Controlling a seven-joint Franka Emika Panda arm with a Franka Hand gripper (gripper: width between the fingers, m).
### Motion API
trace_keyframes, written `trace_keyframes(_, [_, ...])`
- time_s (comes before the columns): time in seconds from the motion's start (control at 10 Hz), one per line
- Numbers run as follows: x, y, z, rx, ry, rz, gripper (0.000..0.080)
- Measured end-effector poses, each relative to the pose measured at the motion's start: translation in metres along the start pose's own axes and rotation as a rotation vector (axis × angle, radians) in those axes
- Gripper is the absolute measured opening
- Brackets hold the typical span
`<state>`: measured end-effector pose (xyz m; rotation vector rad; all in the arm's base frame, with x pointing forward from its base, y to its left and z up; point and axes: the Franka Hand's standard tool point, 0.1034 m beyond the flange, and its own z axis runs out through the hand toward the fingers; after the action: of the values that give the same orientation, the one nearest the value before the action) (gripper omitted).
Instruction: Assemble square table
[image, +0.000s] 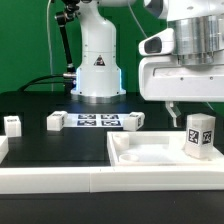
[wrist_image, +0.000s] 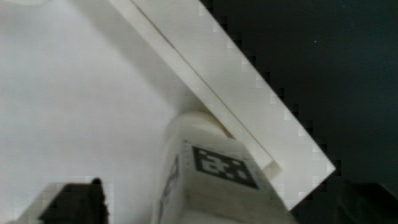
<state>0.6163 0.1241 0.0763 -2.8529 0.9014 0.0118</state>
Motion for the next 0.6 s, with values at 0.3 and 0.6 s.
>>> trace_keyframes(0.3, [-0.0004, 0.0016, -0.0005, -0.038, 0.004, -0.314, 0.0649])
trace_keyframes(0.6, [-0.0004, 0.0017, -0.0003, -0.044, 0.003, -0.545, 0.0649])
